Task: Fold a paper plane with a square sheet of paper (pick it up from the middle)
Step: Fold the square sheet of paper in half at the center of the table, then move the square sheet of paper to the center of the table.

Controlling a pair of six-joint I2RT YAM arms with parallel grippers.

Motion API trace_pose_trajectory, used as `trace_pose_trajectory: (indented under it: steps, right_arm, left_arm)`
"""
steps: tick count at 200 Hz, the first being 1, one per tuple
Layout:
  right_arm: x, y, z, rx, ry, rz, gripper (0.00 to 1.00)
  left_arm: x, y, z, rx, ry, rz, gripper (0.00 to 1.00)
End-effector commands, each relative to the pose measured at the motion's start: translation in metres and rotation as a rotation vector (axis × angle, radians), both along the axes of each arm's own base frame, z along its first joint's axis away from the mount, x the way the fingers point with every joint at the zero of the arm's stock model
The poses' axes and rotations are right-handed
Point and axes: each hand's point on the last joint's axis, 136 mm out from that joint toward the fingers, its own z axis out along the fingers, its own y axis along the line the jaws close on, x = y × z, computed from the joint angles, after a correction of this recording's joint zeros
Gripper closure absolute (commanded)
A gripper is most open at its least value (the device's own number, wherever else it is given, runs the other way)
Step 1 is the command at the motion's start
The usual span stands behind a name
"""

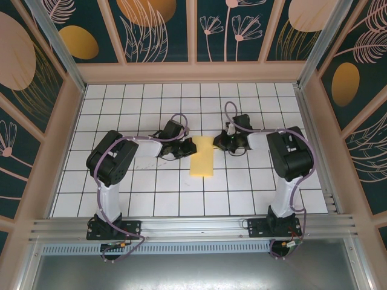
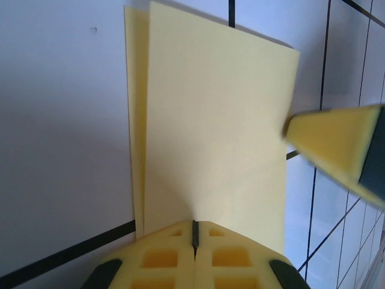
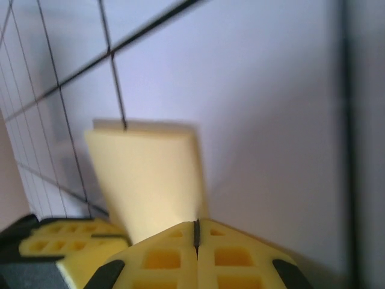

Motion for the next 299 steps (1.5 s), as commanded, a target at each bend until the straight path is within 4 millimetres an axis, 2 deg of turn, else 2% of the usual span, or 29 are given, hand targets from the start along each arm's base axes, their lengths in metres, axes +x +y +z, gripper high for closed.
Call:
trace_pose_trajectory:
  steps: [1,19,32,37,51,64,72,88,106,116,149,198,201,226,236,263,287,299]
  right_arm:
    - [0.020,-0.016,0.017,-0.019,-0.062,-0.081,1.00]
    - [0.016,-0.009,0.038,-0.022,-0.110,-0.041,1.00]
    - [0.006,-0.003,0.045,-0.045,-0.120,-0.008,1.00]
    - [0.001,-0.001,0.048,-0.053,-0.123,0.001,1.00]
    - [-0.016,0.010,0.048,-0.065,-0.113,0.039,1.00]
    - [-0.033,0.020,0.043,-0.087,-0.091,0.072,1.00]
    - [-0.041,0.025,0.039,-0.097,-0.075,0.083,0.98]
    - [-0.054,0.034,0.031,-0.107,-0.045,0.093,0.90]
    - [-0.062,0.043,0.023,-0.117,-0.024,0.107,0.86]
    - [-0.065,0.047,0.019,-0.113,-0.014,0.122,0.85]
    - [-0.069,0.067,0.015,-0.072,0.003,0.177,0.86]
    - [-0.066,0.067,-0.008,-0.102,0.053,0.150,0.87]
    - [-0.066,0.068,-0.009,-0.099,0.057,0.150,0.87]
    - [-0.065,0.079,-0.012,-0.057,0.068,0.160,0.87]
    - [-0.063,0.085,-0.012,-0.043,0.067,0.168,0.87]
    - [-0.052,0.094,0.004,-0.023,0.026,0.184,0.87]
    - [-0.043,0.093,0.028,-0.006,-0.039,0.188,0.87]
    - [-0.039,0.090,0.038,0.008,-0.058,0.182,0.88]
  left_arm:
    - [-0.068,0.091,-0.110,0.452,0.265,0.056,1.00]
    - [-0.058,0.082,-0.099,0.419,0.231,0.045,1.00]
    - [-0.051,0.073,-0.084,0.381,0.198,0.030,1.00]
    - [-0.037,0.062,-0.069,0.344,0.158,0.027,1.00]
    - [-0.018,0.045,-0.037,0.272,0.089,0.024,1.00]
    - [0.000,0.031,-0.004,0.211,0.028,0.029,0.88]
    - [0.008,0.030,0.012,0.196,0.012,0.054,0.80]
    - [0.020,0.039,0.029,0.208,0.014,0.109,0.61]
    - [0.028,0.048,0.043,0.190,-0.002,0.152,0.53]
    - [0.030,0.054,0.048,0.177,-0.007,0.170,0.47]
    - [0.030,0.072,0.060,0.131,-0.020,0.217,0.43]
    - [0.012,0.068,0.063,0.036,0.014,0.209,0.38]
    - [0.006,0.070,0.057,0.042,0.030,0.209,0.38]
    - [-0.003,0.074,0.046,0.052,0.057,0.212,0.37]
    - [-0.004,0.075,0.054,0.043,0.039,0.217,0.37]
    - [-0.008,0.076,0.052,0.036,0.049,0.215,0.37]
    - [-0.009,0.066,0.065,-0.037,0.028,0.182,0.42]
    - [-0.008,0.062,0.073,-0.063,0.010,0.170,0.49]
